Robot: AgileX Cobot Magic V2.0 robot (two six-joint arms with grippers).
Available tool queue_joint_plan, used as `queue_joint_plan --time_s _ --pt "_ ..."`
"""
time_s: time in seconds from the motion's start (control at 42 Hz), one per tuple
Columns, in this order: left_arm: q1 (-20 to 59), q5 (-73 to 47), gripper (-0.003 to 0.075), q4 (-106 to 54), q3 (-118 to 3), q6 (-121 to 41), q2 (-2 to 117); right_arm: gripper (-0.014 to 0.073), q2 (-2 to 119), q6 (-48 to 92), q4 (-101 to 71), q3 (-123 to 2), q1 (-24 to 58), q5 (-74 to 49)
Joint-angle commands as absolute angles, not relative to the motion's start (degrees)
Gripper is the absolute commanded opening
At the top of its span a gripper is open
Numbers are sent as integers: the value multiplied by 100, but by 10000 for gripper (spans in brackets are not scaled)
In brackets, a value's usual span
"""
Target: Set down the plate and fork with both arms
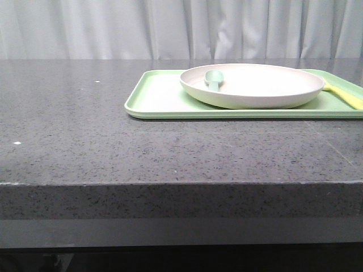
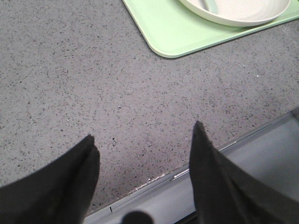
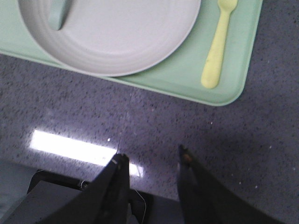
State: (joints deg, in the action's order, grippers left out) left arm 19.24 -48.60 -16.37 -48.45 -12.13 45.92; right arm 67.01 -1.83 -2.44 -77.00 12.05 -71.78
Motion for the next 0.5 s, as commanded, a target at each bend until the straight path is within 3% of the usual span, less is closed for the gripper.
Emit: queue_joint_plan --time_s 0.0,0.476 --pt "1904 -4552 421 -1728 -4989 -1227 4561 293 5992 -112 -237 -7383 1279 -7070" --pt "1904 -4552 421 -1728 -4989 -1227 4561 293 3385 -112 -237 -5585 1279 -6198"
